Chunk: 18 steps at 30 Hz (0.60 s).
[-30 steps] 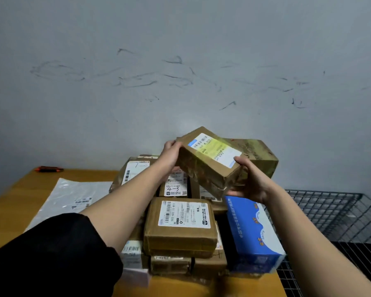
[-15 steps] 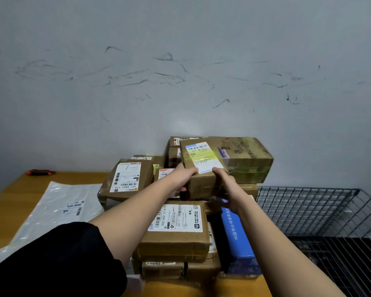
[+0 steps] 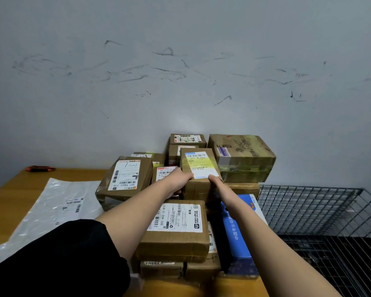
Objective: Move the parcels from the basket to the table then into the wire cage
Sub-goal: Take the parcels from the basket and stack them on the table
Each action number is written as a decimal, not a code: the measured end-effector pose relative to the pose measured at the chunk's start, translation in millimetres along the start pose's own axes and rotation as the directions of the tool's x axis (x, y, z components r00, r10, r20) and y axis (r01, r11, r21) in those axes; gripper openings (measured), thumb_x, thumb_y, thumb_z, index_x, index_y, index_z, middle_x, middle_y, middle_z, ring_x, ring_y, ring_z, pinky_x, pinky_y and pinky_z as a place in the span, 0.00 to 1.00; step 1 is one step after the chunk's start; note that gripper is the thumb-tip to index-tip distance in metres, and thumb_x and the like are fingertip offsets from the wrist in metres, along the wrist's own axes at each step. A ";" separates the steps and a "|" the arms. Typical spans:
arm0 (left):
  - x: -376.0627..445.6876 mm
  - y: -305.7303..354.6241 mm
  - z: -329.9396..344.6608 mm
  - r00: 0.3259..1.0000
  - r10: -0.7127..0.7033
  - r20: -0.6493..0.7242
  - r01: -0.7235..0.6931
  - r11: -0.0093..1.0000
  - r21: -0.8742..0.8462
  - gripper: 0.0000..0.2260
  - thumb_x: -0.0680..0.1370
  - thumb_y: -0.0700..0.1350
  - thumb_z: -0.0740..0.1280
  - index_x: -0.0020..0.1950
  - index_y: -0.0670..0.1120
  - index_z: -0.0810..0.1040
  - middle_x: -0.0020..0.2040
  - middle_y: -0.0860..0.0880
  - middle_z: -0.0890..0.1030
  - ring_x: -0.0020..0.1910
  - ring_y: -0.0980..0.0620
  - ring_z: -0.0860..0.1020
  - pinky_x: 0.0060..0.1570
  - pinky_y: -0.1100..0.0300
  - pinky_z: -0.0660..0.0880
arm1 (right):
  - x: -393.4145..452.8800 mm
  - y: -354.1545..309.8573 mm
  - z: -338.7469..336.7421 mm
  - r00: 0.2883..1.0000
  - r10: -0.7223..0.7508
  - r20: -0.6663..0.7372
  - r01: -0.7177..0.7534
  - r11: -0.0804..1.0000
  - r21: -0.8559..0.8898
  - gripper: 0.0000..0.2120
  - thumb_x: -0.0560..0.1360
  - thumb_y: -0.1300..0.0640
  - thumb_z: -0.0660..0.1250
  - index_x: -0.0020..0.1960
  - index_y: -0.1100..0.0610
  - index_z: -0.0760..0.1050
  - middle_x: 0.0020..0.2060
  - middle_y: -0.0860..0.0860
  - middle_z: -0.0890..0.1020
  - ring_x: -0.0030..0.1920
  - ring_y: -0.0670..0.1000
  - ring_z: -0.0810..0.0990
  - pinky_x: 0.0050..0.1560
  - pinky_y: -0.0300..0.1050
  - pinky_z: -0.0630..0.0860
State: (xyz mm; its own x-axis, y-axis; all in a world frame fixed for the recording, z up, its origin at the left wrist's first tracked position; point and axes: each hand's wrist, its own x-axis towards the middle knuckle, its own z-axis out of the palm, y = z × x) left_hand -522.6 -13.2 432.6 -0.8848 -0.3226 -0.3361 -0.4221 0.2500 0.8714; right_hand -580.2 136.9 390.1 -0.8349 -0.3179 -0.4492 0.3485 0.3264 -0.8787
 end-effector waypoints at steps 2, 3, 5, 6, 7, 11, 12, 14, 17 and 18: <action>0.6 -0.3 0.4 1.000 0.013 -0.010 -0.013 1.000 0.002 0.16 0.79 0.47 0.62 0.67 0.47 0.70 0.59 0.48 0.79 0.53 0.49 0.76 0.41 0.61 0.73 | 2.3 1.3 1.1 1.000 0.009 -0.019 -0.009 1.000 -0.001 0.35 0.74 0.35 0.61 0.74 0.53 0.63 0.67 0.54 0.73 0.60 0.54 0.72 0.52 0.48 0.62; 0.6 0.3 0.0 1.000 0.017 -0.016 -0.017 1.000 0.001 0.17 0.79 0.46 0.63 0.67 0.47 0.70 0.61 0.47 0.78 0.55 0.48 0.77 0.46 0.59 0.75 | 2.7 0.7 1.8 0.999 0.003 -0.036 -0.003 1.000 0.002 0.37 0.73 0.34 0.61 0.74 0.54 0.62 0.66 0.55 0.73 0.61 0.56 0.73 0.52 0.48 0.64; -0.4 1.2 -1.6 0.999 0.020 -0.036 -0.019 0.999 0.029 0.21 0.77 0.46 0.65 0.69 0.46 0.68 0.63 0.46 0.77 0.59 0.46 0.76 0.56 0.55 0.75 | 1.9 -1.3 2.4 0.995 -0.027 -0.100 0.027 1.000 -0.001 0.41 0.70 0.32 0.62 0.74 0.57 0.61 0.65 0.58 0.73 0.63 0.60 0.73 0.55 0.51 0.70; -2.4 2.7 -3.4 0.998 0.036 -0.049 -0.033 0.998 0.059 0.22 0.77 0.46 0.65 0.69 0.45 0.67 0.63 0.46 0.77 0.59 0.46 0.76 0.58 0.55 0.74 | 0.5 -3.2 2.7 0.985 -0.049 -0.164 0.045 0.999 -0.027 0.44 0.68 0.30 0.62 0.73 0.58 0.61 0.65 0.59 0.73 0.62 0.61 0.74 0.58 0.54 0.72; -4.3 4.1 -6.6 0.995 0.065 -0.074 -0.058 0.994 0.094 0.22 0.77 0.46 0.65 0.70 0.44 0.66 0.63 0.46 0.76 0.60 0.46 0.76 0.58 0.56 0.74 | -2.5 -6.6 2.5 0.969 -0.091 -0.232 0.073 0.994 -0.085 0.45 0.66 0.29 0.62 0.72 0.57 0.62 0.64 0.59 0.73 0.62 0.62 0.74 0.61 0.57 0.72; -23.2 17.4 -32.5 0.938 0.239 -0.251 -0.187 0.959 0.214 0.14 0.79 0.46 0.63 0.63 0.45 0.73 0.60 0.47 0.78 0.57 0.47 0.77 0.56 0.58 0.72 | -27.5 -39.0 7.3 0.797 -0.459 -0.393 0.348 0.880 -0.322 0.21 0.77 0.43 0.62 0.65 0.54 0.70 0.62 0.53 0.74 0.61 0.55 0.74 0.62 0.58 0.72; -31.4 19.8 -43.6 0.905 0.287 -0.313 -0.208 0.942 0.263 0.11 0.78 0.47 0.62 0.59 0.47 0.75 0.57 0.48 0.80 0.54 0.47 0.78 0.55 0.56 0.74 | -38.0 -51.6 13.6 0.753 -0.533 -0.387 0.420 0.841 -0.341 0.17 0.78 0.46 0.62 0.62 0.53 0.72 0.60 0.51 0.76 0.59 0.53 0.76 0.61 0.57 0.74; -47.8 21.5 -67.8 0.825 0.371 -0.427 -0.206 0.900 0.385 0.08 0.77 0.49 0.61 0.52 0.50 0.78 0.50 0.50 0.82 0.50 0.47 0.79 0.51 0.55 0.76 | -54.3 -76.1 30.0 0.674 -0.658 -0.336 0.544 0.750 -0.377 0.11 0.78 0.50 0.62 0.57 0.53 0.76 0.54 0.50 0.80 0.54 0.49 0.78 0.57 0.51 0.75; -85.1 13.1 -114.5 0.691 0.455 -0.561 -0.167 0.856 0.489 0.09 0.78 0.51 0.60 0.49 0.49 0.77 0.46 0.51 0.82 0.46 0.46 0.79 0.46 0.55 0.76 | -84.5 -108.9 77.2 0.614 -0.756 -0.226 0.674 0.651 -0.349 0.08 0.77 0.52 0.62 0.51 0.52 0.79 0.46 0.48 0.82 0.48 0.49 0.80 0.49 0.46 0.74; -98.4 7.9 -131.9 0.648 0.469 -0.600 -0.140 0.848 0.511 0.09 0.78 0.51 0.59 0.48 0.48 0.76 0.45 0.51 0.82 0.45 0.45 0.78 0.44 0.55 0.75 | -94.0 -116.8 97.1 0.611 -0.769 -0.186 0.703 0.636 -0.320 0.07 0.76 0.52 0.62 0.49 0.51 0.78 0.44 0.47 0.83 0.47 0.49 0.80 0.48 0.46 0.74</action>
State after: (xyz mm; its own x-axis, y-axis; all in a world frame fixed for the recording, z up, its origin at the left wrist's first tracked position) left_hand -412.9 -99.8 519.7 -0.6533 -0.6398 0.4049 -0.3346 0.7237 0.6036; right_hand -501.1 42.2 519.3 -0.8577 -0.2794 0.4315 -0.5013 0.2689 -0.8224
